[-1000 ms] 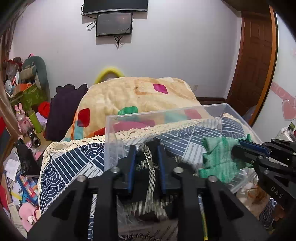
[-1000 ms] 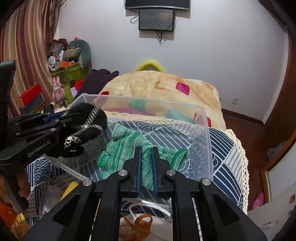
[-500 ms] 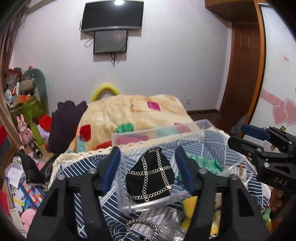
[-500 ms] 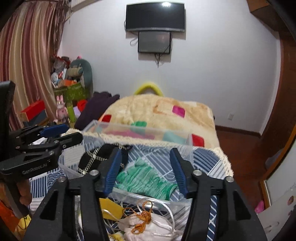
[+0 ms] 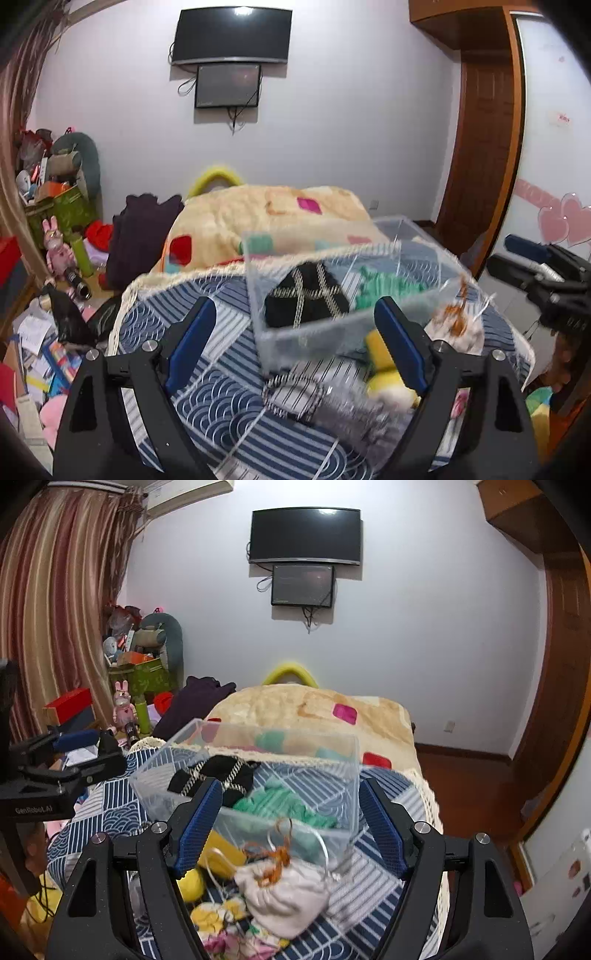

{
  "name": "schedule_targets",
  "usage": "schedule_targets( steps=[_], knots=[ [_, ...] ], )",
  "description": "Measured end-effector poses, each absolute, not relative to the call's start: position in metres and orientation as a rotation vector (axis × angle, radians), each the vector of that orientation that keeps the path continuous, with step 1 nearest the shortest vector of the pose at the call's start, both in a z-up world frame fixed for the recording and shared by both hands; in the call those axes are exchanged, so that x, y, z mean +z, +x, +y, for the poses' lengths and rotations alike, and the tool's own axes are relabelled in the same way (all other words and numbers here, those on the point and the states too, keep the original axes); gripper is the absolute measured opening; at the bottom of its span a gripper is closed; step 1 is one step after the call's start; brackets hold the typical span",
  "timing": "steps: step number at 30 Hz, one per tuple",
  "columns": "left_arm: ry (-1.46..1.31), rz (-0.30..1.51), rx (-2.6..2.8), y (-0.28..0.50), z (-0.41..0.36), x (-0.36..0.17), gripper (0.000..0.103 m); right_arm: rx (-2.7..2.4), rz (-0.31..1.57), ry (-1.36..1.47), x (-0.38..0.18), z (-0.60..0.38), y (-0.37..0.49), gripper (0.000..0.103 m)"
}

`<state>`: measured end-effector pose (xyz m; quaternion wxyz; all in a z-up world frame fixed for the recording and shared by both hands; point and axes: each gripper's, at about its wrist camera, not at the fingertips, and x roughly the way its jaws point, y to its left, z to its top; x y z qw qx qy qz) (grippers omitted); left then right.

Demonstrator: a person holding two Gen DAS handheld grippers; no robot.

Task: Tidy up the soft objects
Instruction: 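Grasp the white drawstring pouch with the right tool while the left grasps the chain strap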

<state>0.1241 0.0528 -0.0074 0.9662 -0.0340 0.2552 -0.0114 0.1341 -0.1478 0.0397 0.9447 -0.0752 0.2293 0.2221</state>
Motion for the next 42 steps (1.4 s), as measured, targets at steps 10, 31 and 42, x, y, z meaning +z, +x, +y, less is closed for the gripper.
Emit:
schedule_targets(
  steps=[10,31,42],
  knots=[
    [-0.108,0.605,-0.015,0.109,0.057,-0.061,0.081,0.415,0.555,-0.097,0.004,-0.162,0.128,0.074],
    [-0.122,0.638,-0.115,0.109,0.04,-0.09,0.008,0.489,0.701,-0.055,-0.04,-0.161,0.128,0.042],
    [-0.19,0.579,-0.077,0.093,0.059,-0.069,0.006,0.496,0.652,0.046,-0.028,-0.182,0.119,0.017]
  ],
)
